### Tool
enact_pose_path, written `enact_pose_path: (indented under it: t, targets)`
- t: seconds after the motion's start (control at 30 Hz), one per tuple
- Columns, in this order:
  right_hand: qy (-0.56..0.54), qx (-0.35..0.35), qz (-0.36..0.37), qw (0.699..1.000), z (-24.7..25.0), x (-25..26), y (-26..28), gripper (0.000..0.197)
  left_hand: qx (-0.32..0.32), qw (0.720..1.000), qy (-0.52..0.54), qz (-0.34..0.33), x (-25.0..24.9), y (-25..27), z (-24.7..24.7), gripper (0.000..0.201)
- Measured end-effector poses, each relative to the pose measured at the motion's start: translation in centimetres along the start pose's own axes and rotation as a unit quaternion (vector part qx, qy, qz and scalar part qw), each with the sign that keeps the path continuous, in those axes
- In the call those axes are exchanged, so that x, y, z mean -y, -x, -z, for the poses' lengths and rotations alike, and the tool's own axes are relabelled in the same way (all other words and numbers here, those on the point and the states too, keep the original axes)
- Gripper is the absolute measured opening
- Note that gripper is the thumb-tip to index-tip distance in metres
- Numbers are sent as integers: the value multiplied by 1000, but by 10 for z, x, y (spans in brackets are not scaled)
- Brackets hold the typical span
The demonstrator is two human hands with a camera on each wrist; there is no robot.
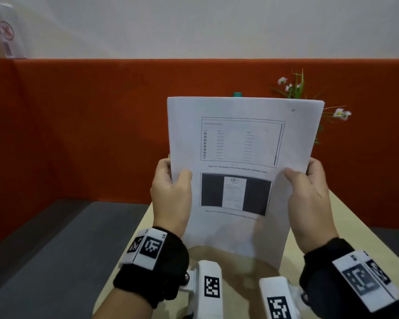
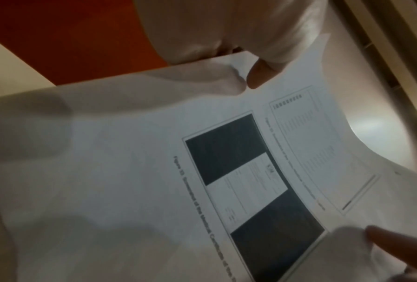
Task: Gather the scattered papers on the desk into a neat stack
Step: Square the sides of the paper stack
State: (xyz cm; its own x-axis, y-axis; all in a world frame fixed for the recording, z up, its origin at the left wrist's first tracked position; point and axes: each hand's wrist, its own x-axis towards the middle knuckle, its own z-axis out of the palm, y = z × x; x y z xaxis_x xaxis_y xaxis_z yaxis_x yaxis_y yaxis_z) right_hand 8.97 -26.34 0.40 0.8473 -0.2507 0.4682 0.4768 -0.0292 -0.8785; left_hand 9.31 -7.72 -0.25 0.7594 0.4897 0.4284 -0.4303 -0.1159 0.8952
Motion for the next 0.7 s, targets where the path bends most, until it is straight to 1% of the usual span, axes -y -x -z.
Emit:
enact_pose_path:
  t: [0.03, 0.1, 0.17, 0.23, 0.3, 0.33, 0.4, 0.43, 0.47, 0.5, 0.53, 0.6, 0.63, 0.7]
  targets:
    - [-2, -5, 6, 1000, -3, 2, -1, 24, 1, 1000, 7, -6, -1, 1, -1, 15]
    - [-12, -27, 22, 999, -5, 4, -2, 21, -18, 999, 23, -16, 0, 4, 0, 11]
    - [-30, -29, 25, 999, -6, 4, -4, 17, -24, 999, 46, -7, 5, 9, 1, 11]
    - [-40, -21, 20, 999, -6, 2, -2, 17, -22, 997, 70, 26, 12, 17, 1, 26]
    - [-40, -24, 20, 999, -7, 1, -1, 18, -39, 993, 93, 61, 19, 25, 0, 37]
    - [-42, -26, 19, 999, -7, 0, -1, 17, -34, 990, 109, 82, 22, 29, 0, 36]
    - [-45, -21, 18, 999, -6, -1, -1, 17, -5, 985, 132, 111, 23, 34, -1, 22]
    - [-47, -20, 18, 999, -6, -1, -1, 18, 0, 986, 124, 115, 22, 33, 0, 19]
    - [-51, -19, 16, 998, -5, -1, -2, 18, 3, 988, 109, 114, 19, 31, 0, 22]
    - [-56, -20, 14, 998, -4, -1, -2, 19, 8, 990, 92, 108, 17, 27, 0, 29]
    - [-63, -20, 11, 998, -3, 0, -3, 20, 22, 991, 83, 104, 15, 24, 1, 36]
    - [-76, -20, 8, 997, -1, 2, -4, 21, 59, 990, 79, 103, 10, 15, 1, 44]
    - [-80, -20, 9, 997, -1, 2, -4, 21, 75, 989, 73, 105, 8, 12, 1, 43]
    - [-79, -19, 11, 997, 0, 3, -4, 20, 93, 987, 68, 112, 7, 8, 0, 36]
